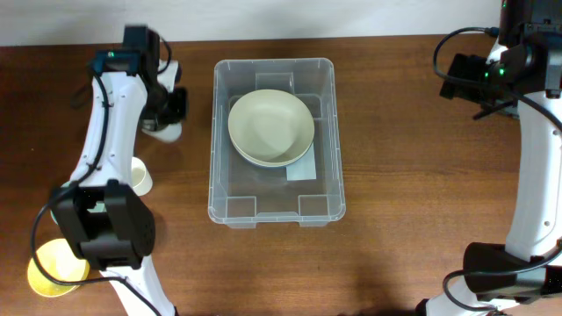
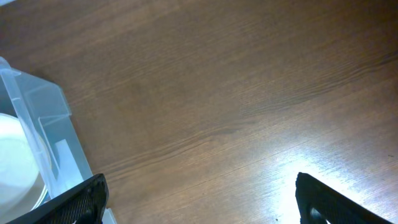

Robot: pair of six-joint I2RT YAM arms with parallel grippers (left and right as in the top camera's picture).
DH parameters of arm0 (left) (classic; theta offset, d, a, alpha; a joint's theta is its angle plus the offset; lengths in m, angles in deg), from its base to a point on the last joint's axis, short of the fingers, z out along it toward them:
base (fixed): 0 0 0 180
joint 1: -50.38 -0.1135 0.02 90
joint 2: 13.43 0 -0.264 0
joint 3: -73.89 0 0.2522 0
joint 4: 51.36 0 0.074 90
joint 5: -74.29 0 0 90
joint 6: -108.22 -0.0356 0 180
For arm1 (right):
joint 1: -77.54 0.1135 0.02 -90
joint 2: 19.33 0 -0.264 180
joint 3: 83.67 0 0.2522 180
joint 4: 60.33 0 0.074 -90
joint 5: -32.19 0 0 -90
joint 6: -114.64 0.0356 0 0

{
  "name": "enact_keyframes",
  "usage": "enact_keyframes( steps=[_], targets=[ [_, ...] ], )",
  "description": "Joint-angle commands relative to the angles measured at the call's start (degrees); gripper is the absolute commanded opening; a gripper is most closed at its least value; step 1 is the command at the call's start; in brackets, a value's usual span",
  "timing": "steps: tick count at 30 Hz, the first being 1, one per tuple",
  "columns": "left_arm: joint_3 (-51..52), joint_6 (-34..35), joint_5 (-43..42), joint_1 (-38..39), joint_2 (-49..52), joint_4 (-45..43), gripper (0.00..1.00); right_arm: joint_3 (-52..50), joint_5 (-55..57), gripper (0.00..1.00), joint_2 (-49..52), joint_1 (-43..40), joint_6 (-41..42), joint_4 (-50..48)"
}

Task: Pack container
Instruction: 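Carry the grey cup into the bin's front right corner and release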

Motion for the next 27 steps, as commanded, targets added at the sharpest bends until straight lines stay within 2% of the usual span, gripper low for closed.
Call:
enact_keyframes(
  steps=[1,5,11,20,27],
  targets=[
    [-7.74,-0.28,-0.63,3.39,-4.85,3.91,0.01,-0.17,0.7,0.92,0.26,-2.67,-0.31,-0.11],
    [-12.76,-0.5,-0.61,9.07,-7.26,8.35,0.01,-0.17,-2.89,0.92,0.26,-8.7,-0.24,0.5],
    [-12.9,-0.48,-2.89,20.13,-8.46,13.64,0.01,-0.17,-4.44,0.92,0.22,-17.16,-0.24,2.29],
    [-10.14,-0.48,-3.04,35.85,-8.09,14.21,0.0,-0.2,-4.44,0.92,0.22,-18.14,-0.26,2.47],
    [-0.76,-0.46,-4.11,41.4,-7.98,9.57,0.0,-0.2,-4.44,0.92,0.22,-18.14,-0.26,2.47]
  ],
)
